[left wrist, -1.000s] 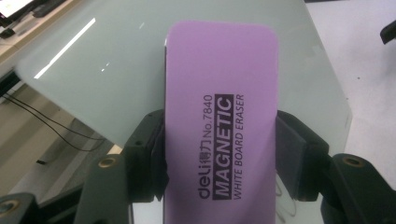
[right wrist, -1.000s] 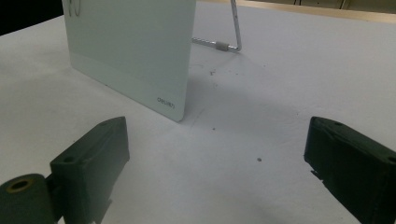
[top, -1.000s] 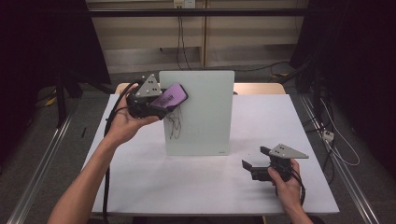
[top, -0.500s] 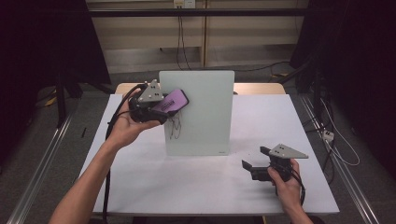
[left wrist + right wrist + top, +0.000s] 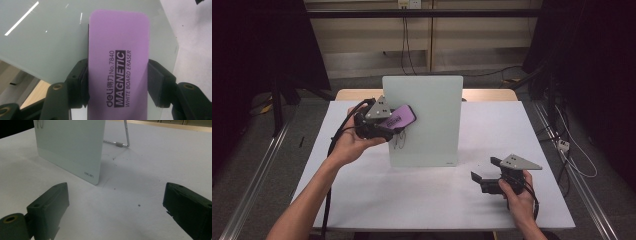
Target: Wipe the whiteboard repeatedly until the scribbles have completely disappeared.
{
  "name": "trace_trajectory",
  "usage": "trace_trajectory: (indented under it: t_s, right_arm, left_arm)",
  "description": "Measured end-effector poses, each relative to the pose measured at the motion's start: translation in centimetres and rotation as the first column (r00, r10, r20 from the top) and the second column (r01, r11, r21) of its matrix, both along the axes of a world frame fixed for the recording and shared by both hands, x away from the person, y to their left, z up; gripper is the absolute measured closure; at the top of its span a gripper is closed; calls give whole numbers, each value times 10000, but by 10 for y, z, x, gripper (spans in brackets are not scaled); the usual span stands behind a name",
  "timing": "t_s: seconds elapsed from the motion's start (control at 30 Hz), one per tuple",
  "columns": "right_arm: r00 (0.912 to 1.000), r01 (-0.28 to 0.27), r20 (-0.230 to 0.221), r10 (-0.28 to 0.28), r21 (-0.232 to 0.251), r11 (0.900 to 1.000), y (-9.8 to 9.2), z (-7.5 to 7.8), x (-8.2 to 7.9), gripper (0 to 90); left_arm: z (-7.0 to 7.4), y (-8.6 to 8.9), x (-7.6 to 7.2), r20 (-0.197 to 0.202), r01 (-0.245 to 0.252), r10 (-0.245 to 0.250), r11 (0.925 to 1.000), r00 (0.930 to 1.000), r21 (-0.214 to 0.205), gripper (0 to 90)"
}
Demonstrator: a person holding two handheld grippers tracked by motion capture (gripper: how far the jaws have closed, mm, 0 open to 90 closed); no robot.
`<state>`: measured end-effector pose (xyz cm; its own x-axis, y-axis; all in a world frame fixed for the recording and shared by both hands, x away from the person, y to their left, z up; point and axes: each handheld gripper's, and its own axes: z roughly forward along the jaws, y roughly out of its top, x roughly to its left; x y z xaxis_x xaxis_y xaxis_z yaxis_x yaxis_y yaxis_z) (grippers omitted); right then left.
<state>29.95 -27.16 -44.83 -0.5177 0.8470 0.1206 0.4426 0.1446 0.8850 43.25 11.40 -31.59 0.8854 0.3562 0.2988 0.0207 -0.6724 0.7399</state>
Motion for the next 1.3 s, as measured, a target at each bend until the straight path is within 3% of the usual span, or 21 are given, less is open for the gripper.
trace_trajectory:
  t_s: [0.2,0.43,0.77,0.9,1.03,1.3]
  right_arm:
    - [10000,9,-20,-9,0,10000,1,0,0,66]
    - [10000,16,-15,-16,5,10000,0,0,0,66]
    - [10000,11,-14,-11,1,10000,0,0,1,66]
    - [10000,5,-8,-5,5,10000,0,0,1,66]
    - [10000,-33,17,33,-17,10000,0,0,0,66]
    - [10000,-13,-2,13,7,10000,0,0,0,66]
  left_arm:
    - [-4,-2,-2,-51,49,-48,9999,10000,165,409]
    - [-1,-1,1,-292,-10,9,10000,9996,-45,410]
    - [26,0,9,89,-359,361,9991,9993,-231,410]
    - [35,3,13,182,-530,542,9969,9984,-578,410]
    - [33,3,12,271,-553,573,9959,9980,-712,410]
    - [21,0,7,219,-440,447,9985,9988,-320,410]
